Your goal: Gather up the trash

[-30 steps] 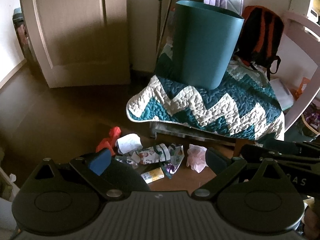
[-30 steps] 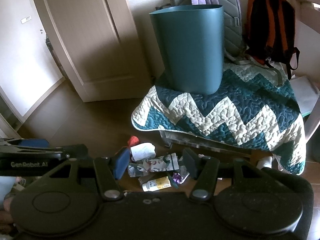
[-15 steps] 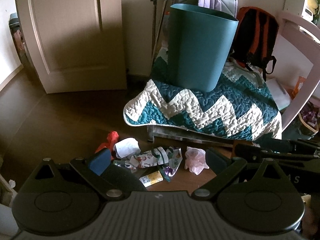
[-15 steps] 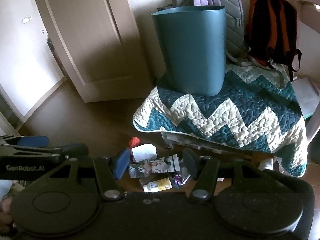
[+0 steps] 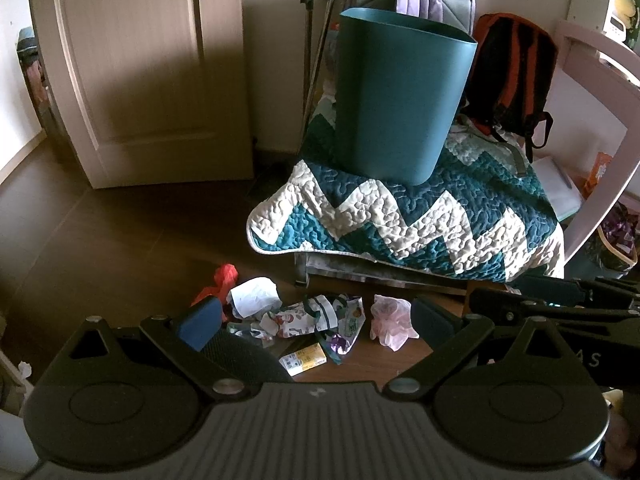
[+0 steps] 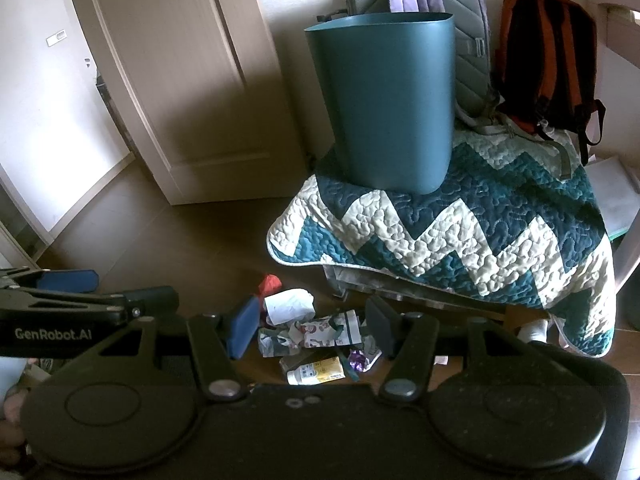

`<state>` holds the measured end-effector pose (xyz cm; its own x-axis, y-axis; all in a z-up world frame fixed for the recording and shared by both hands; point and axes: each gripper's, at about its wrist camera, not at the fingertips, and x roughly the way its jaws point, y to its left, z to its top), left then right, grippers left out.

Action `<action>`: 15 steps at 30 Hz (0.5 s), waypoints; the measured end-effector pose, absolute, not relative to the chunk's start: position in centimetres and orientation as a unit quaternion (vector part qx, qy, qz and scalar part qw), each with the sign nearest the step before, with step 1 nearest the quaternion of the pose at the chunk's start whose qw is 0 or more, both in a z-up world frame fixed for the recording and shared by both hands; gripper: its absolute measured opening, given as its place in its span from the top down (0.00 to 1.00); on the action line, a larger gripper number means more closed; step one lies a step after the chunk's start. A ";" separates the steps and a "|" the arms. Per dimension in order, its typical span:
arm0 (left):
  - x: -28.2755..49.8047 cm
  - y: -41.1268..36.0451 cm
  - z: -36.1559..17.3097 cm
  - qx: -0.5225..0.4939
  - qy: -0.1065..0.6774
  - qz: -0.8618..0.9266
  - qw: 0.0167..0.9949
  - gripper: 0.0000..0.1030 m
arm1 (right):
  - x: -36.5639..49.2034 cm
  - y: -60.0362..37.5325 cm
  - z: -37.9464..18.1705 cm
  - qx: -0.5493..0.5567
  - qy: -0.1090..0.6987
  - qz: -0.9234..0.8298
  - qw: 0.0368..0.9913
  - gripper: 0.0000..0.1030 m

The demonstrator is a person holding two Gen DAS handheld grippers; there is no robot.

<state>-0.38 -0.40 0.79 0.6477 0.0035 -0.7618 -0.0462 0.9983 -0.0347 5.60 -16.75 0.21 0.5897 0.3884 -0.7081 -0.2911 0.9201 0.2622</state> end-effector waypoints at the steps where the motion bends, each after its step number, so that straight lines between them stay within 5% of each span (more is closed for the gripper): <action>1: -0.4 -0.4 0.8 -0.025 0.419 0.013 0.907 0.02 | 5.6 -16.8 0.2 0.060 0.411 0.191 0.890 0.43; 15: -0.3 -0.4 0.8 -0.024 0.419 0.013 0.908 0.02 | 5.6 -16.8 0.2 0.060 0.409 0.191 0.890 0.43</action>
<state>-0.33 -0.41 0.83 0.6484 0.0030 -0.7613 -0.0432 0.9985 -0.0328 5.65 -16.82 0.24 0.5921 0.3883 -0.7062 -0.2908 0.9202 0.2622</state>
